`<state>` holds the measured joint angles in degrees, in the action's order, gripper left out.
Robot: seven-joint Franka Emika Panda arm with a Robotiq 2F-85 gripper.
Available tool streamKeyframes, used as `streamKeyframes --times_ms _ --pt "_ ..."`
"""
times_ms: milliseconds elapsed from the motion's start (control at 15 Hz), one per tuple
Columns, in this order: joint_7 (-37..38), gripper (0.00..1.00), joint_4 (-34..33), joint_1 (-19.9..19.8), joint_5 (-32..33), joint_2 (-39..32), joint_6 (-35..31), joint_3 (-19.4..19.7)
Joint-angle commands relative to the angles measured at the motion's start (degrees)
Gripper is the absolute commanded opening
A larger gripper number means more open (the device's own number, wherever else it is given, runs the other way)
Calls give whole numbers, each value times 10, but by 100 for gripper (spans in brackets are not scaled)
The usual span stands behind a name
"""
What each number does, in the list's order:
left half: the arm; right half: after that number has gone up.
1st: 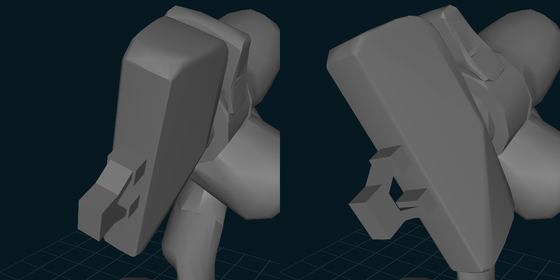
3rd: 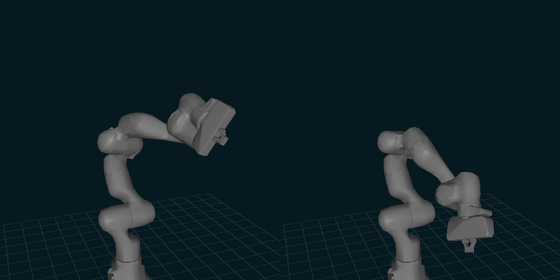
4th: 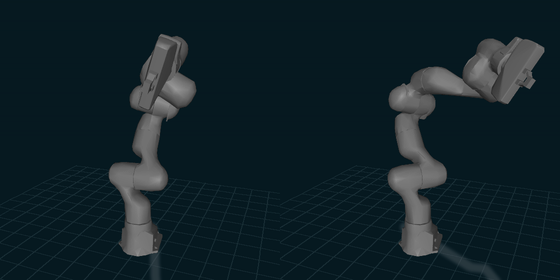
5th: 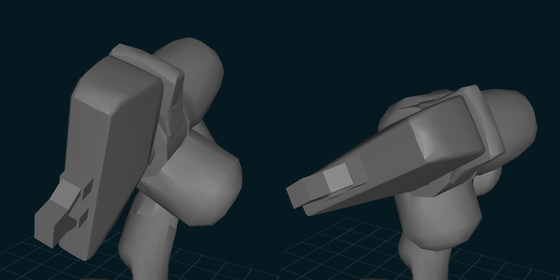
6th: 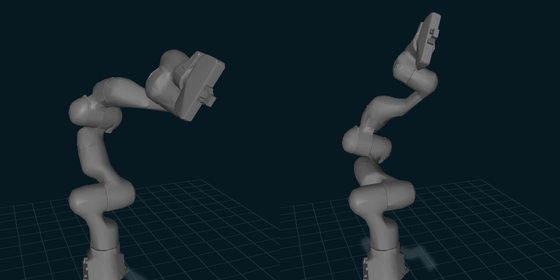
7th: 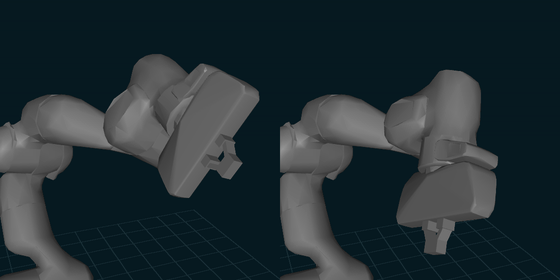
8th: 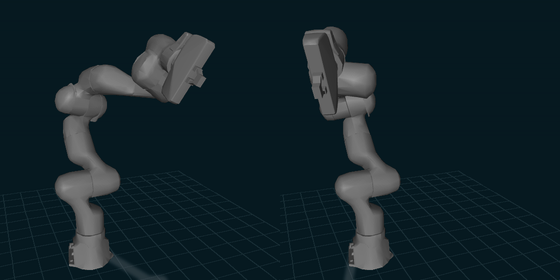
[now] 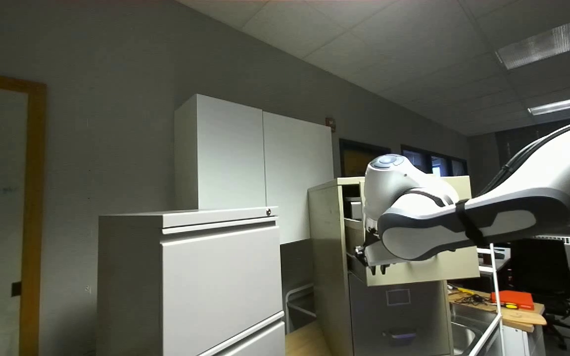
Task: Close the top drawer of the file cabinet
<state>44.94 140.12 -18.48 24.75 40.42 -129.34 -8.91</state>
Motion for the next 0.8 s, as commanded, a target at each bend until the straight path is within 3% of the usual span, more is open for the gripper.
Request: streamKeyframes --times_ms 0,400,533,733 --pt "77 0 23 -41 52 48 -46 -19" --pt "232 0 26 -130 186 69 -130 -61" --pt "276 0 25 -133 231 58 -145 -63" --pt "312 0 14 -106 269 27 -157 -45"
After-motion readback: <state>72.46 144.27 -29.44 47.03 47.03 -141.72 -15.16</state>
